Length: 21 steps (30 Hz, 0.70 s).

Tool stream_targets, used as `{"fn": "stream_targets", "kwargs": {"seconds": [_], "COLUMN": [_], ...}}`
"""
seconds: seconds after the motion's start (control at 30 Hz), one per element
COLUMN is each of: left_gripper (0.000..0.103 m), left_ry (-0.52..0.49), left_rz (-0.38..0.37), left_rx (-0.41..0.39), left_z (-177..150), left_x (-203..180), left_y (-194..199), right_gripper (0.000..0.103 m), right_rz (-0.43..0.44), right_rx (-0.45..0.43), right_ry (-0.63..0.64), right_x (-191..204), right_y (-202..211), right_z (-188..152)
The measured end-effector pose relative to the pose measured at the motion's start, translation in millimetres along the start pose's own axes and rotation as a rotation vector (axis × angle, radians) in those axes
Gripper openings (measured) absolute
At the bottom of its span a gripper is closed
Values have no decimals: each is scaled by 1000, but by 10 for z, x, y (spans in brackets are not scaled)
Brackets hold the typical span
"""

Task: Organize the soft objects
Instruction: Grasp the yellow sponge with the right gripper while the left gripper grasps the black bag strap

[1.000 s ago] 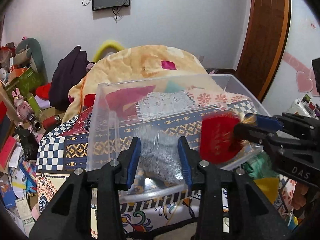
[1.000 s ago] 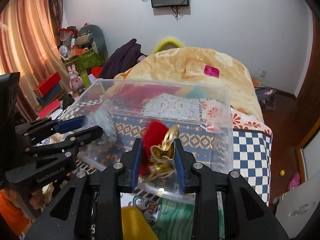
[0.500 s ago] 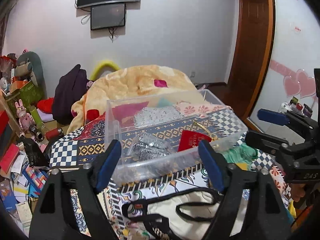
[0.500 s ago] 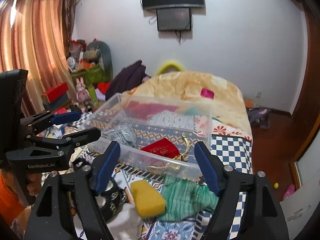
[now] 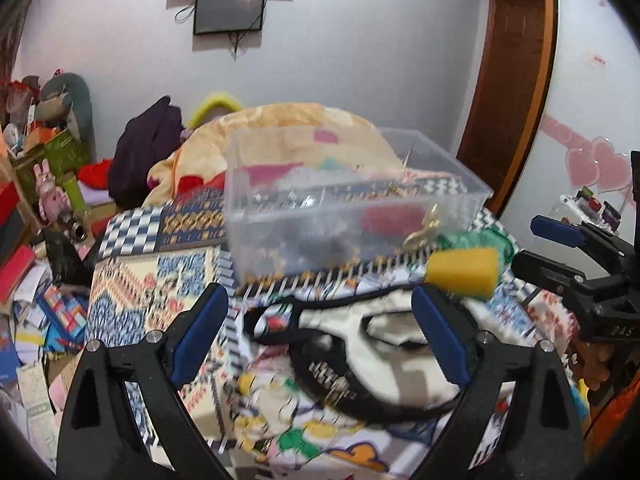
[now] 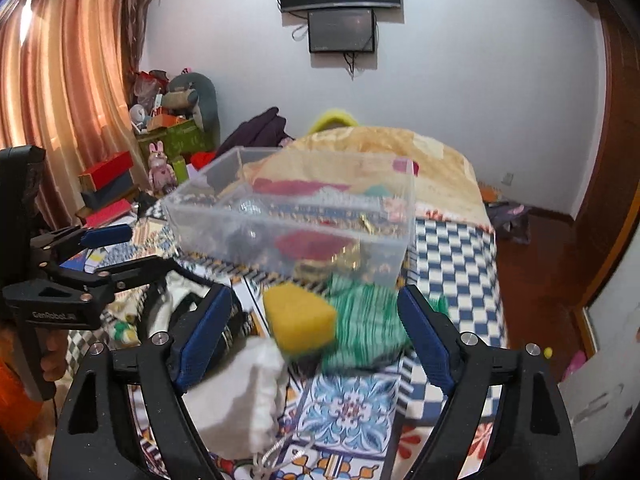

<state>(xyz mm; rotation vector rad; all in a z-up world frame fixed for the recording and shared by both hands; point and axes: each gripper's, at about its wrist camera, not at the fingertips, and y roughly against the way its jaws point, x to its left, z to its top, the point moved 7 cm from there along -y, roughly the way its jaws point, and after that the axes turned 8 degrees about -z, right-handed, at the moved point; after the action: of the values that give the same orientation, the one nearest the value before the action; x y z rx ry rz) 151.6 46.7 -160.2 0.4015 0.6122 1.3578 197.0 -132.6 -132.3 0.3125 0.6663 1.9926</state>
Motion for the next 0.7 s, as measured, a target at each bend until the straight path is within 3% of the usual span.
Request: {"fn": "stream_targets", "kwargs": {"seconds": [0.1,0.27,0.43,0.7], "left_gripper": [89,67,60,45], "left_ry": [-13,-3,19,23], "left_rz": [21,-3,-29,-39], "left_rx": [9,51,78,80], "left_z": [-139,-311,-415,-469], "left_x": [42,33,37,20], "left_y": [21,-37,-160,-208], "right_gripper": [83,83,81,52], "right_rz": [-5,-3,-11,26], "right_rx": [31,57,51,70], "right_ry": [2,-7,-24,-14], "right_x": [-6,-35,-59,19], "right_y": [-64,-126,-161,-255], "right_z": [-108,-256,-260,-261]}}
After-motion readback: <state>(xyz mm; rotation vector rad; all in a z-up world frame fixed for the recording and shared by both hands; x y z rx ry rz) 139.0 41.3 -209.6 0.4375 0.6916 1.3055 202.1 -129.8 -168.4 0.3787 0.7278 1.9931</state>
